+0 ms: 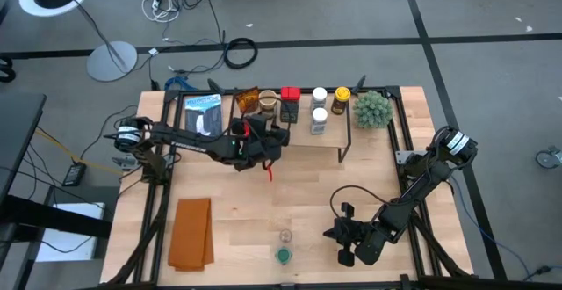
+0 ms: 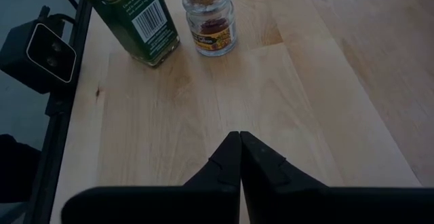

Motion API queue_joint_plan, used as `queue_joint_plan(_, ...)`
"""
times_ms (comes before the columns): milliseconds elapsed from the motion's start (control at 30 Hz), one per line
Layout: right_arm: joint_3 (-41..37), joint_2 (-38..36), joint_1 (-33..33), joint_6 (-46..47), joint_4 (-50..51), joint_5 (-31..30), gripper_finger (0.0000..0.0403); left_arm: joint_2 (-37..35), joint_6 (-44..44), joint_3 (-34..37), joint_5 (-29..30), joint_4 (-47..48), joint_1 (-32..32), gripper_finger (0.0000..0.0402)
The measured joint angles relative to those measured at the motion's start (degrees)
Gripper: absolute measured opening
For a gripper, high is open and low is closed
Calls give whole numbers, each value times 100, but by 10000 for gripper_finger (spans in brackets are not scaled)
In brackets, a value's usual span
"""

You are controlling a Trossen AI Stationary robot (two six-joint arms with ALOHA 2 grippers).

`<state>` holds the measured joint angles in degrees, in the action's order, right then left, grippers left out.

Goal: Shelf spices
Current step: Put the gold seasoning bottle on the shelf

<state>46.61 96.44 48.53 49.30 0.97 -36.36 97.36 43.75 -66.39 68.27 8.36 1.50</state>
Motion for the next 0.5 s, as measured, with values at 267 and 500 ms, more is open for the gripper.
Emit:
queue_joint_plan(267, 0, 0, 0, -34, 0, 0, 2, 0, 0, 0, 0, -7, -108, 241)
queue_joint_plan(500, 1, 0, 1, -37, 0, 0, 5, 0, 15, 0, -83, 0, -23, 241)
